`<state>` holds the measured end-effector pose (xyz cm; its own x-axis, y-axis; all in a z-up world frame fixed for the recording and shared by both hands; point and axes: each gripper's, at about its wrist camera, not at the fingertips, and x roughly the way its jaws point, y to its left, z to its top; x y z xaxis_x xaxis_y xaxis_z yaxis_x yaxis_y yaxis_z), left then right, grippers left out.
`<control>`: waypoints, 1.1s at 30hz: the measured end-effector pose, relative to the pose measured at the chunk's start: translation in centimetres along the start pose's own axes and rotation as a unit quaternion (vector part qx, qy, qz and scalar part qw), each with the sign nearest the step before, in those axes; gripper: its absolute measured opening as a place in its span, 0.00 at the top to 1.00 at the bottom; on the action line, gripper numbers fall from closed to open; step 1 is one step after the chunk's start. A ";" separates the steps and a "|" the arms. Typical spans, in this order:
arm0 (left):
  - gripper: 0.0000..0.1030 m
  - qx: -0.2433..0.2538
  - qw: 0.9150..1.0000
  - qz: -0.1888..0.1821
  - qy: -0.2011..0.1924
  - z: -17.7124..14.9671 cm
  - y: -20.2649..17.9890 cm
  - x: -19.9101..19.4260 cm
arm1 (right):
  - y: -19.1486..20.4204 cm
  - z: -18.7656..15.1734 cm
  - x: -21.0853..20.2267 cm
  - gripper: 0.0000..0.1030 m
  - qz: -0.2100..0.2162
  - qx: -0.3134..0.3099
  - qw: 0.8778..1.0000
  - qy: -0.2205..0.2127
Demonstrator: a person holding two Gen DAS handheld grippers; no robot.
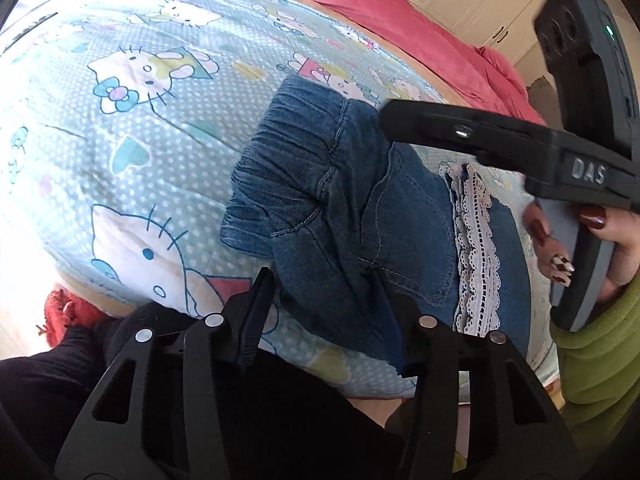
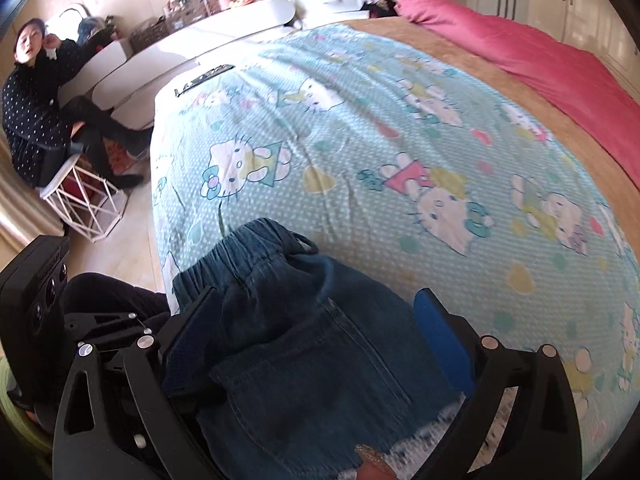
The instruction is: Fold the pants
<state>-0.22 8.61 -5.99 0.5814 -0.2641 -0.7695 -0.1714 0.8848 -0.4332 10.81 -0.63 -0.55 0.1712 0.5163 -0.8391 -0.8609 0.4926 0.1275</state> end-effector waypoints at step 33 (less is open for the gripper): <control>0.39 0.072 0.976 -0.206 0.011 0.0 -9.0 -0.6 | -9.8 -8.6 -14.3 0.49 0.182 0.099 0.962 -0.176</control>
<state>0.99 0.79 -1.62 0.5598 -0.6150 -0.5554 0.1871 0.7467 -0.6383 12.71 -18.91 5.68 0.0572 0.8680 -0.4932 -0.7926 0.3399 0.5062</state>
